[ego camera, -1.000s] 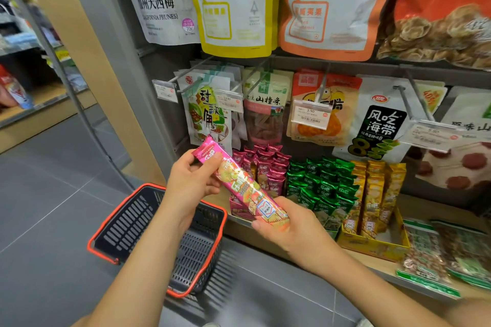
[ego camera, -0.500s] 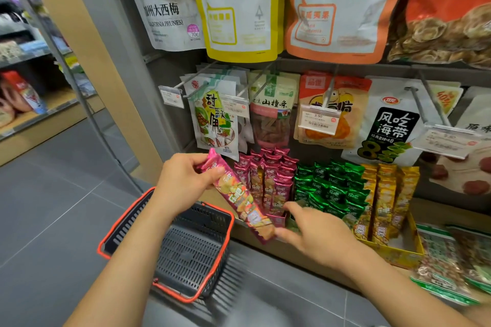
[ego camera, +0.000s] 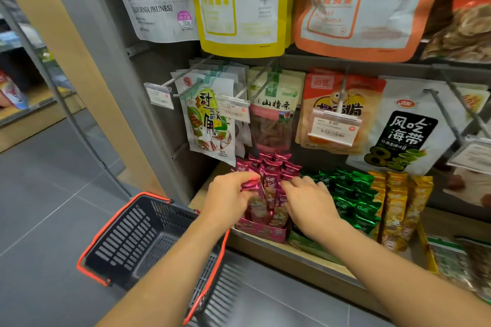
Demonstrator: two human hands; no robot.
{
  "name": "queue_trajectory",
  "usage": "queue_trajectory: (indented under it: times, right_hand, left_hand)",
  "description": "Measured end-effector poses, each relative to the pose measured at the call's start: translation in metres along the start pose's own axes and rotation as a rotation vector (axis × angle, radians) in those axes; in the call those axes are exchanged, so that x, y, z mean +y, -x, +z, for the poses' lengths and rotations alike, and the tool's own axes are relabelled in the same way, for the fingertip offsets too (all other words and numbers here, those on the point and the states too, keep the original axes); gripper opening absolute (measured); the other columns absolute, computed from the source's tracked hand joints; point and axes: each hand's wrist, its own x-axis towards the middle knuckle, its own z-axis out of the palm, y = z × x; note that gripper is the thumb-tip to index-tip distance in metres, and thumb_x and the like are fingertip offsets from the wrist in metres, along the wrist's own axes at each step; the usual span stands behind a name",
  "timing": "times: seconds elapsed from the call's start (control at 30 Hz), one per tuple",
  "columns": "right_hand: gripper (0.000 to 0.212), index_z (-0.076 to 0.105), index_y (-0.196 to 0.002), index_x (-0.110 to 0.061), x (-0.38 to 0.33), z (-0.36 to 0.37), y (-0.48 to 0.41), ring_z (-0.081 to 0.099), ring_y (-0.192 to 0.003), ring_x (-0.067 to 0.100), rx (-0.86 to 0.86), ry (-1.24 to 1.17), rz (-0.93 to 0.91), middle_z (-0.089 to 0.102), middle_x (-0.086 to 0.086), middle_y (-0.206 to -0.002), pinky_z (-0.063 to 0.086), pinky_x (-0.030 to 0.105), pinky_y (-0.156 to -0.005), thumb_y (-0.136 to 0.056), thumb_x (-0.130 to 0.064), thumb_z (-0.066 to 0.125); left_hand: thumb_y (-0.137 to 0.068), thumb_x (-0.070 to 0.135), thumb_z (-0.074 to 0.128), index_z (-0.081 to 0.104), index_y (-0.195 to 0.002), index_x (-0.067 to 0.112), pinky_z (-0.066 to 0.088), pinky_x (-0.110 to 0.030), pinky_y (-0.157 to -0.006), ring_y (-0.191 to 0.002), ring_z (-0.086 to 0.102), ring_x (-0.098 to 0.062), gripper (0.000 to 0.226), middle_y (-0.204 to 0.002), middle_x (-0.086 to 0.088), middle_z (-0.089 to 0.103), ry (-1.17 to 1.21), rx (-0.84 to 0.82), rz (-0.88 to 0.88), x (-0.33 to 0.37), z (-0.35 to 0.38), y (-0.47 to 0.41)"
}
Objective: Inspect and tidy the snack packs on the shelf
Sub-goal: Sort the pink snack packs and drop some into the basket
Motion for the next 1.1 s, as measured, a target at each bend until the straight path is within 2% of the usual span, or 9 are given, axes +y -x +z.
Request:
queue_trajectory:
  times: [0.13,0.23,0.4,0.5,0.57,0.67,0.73,0.93,1.1]
  right_hand:
    - [0.039,0.058,-0.123,-0.022,0.001,0.016,-0.01,0.047,-0.112,0.024,0.01,-0.001,-0.001,0.06,0.0,-0.118,0.036,0.039,-0.087,-0.086,-0.008,0.058]
    - [0.043,0.061,-0.122,-0.023,0.005,0.019,-0.012,0.045,-0.111,0.023,0.03,-0.015,-0.08,0.058,-0.002,-0.116,0.034,0.036,-0.084,-0.084,-0.002,0.055]
    - [0.043,0.062,-0.124,-0.03,0.013,0.01,-0.021,0.048,-0.105,0.023,0.012,-0.067,-0.148,0.058,-0.003,-0.107,0.039,0.037,-0.082,-0.085,-0.011,0.061]
    - [0.027,0.064,-0.119,-0.027,0.015,0.005,-0.025,0.055,-0.105,0.025,-0.186,-0.127,-0.111,0.062,0.001,-0.106,0.049,0.039,-0.086,-0.095,-0.028,0.053]
    - [0.027,0.069,-0.113,-0.026,0.019,0.0,-0.032,0.06,-0.104,0.023,-0.261,-0.245,-0.028,0.067,0.001,-0.108,0.052,0.04,-0.087,-0.096,-0.029,0.048]
    - [0.025,0.071,-0.11,-0.027,0.023,-0.011,-0.047,0.063,-0.106,0.019,-0.133,-0.41,0.105,0.069,-0.004,-0.114,0.051,0.034,-0.092,-0.093,-0.024,0.052]
    - [0.024,0.07,-0.111,-0.028,0.021,-0.012,-0.058,0.062,-0.108,0.02,-0.02,-0.449,0.166,0.069,-0.003,-0.115,0.05,0.033,-0.092,-0.093,-0.024,0.056]
    - [0.022,0.068,-0.108,-0.023,0.002,0.003,-0.085,0.051,-0.111,0.025,-0.02,-0.177,0.152,0.064,0.006,-0.105,0.046,0.039,-0.087,-0.092,-0.035,0.057]
    - [0.014,0.07,-0.096,-0.018,-0.009,0.018,-0.097,0.05,-0.107,0.024,0.028,0.009,0.188,0.063,0.003,-0.1,0.042,0.036,-0.08,-0.084,-0.026,0.067]
  left_hand:
    - [-0.081,0.014,0.076,0.071,-0.116,0.024,0.047,-0.025,-0.098,-0.104,0.065,-0.009,0.036,-0.111,0.006,0.072,-0.027,-0.04,-0.011,-0.009,0.016,-0.006]
    - [-0.085,0.013,0.072,0.068,-0.114,0.027,0.05,-0.032,-0.093,-0.1,0.065,-0.016,0.033,-0.108,0.004,0.072,-0.025,-0.07,-0.047,-0.014,0.026,-0.008]
    - [-0.092,0.008,0.058,0.047,-0.1,0.032,0.05,-0.036,-0.075,-0.083,0.059,-0.022,0.028,-0.096,-0.002,0.065,-0.129,-0.176,-0.066,-0.019,0.05,-0.011]
    - [-0.094,0.003,0.053,0.061,-0.114,0.023,0.048,-0.034,-0.093,-0.106,0.061,-0.02,0.029,-0.118,-0.001,0.065,-0.091,-0.221,-0.022,-0.021,0.062,-0.014]
    - [-0.095,0.005,0.047,0.062,-0.126,0.015,0.04,-0.031,-0.105,-0.12,0.054,-0.02,0.036,-0.13,-0.002,0.059,-0.154,-0.22,0.041,-0.022,0.068,-0.018]
    - [-0.097,0.017,0.042,0.057,-0.134,0.014,0.04,-0.036,-0.101,-0.118,0.042,-0.028,0.039,-0.133,-0.009,0.045,-0.326,-0.217,0.076,-0.021,0.074,-0.023]
    - [-0.099,0.021,0.041,0.057,-0.132,0.012,0.042,-0.038,-0.095,-0.114,0.044,-0.031,0.037,-0.132,-0.012,0.041,-0.39,-0.239,0.094,-0.019,0.075,-0.025]
    - [-0.095,0.022,0.057,0.063,-0.109,0.015,0.05,-0.037,-0.083,-0.098,0.062,-0.024,0.017,-0.105,-0.006,0.066,-0.216,-0.127,0.043,-0.018,0.065,-0.025]
    - [-0.091,0.009,0.052,0.072,-0.109,0.011,0.045,-0.033,-0.094,-0.11,0.055,-0.026,0.027,-0.12,-0.007,0.059,-0.257,-0.161,0.13,-0.018,0.062,-0.029]
